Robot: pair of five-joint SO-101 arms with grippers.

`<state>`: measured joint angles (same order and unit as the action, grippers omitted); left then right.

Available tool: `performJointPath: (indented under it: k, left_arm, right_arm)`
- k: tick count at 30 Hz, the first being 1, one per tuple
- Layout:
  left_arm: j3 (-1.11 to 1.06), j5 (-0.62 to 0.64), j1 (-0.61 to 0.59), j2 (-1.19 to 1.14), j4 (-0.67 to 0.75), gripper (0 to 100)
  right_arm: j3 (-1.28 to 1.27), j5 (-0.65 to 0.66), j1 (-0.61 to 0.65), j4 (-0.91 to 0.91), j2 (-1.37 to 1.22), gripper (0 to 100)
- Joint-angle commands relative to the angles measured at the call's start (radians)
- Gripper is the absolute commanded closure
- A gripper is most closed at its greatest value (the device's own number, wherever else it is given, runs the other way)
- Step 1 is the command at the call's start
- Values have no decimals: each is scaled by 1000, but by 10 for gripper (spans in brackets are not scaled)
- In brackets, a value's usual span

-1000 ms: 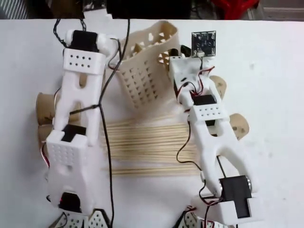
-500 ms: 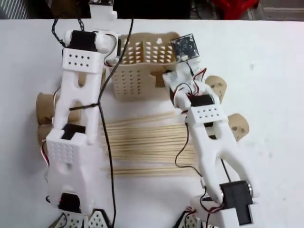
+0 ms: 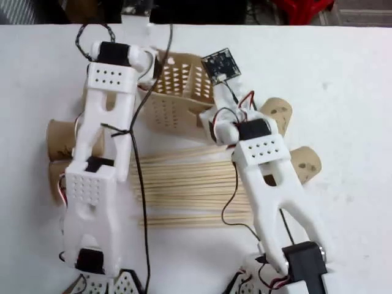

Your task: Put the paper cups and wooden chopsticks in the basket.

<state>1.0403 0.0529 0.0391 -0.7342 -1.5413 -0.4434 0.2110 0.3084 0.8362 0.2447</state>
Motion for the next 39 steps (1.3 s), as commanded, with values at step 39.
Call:
performJointPath:
  k: [39]
  left_arm:
    - [269,-91,-58,15,-143,775]
  right_arm:
    - [-216,31,13,94,565,683]
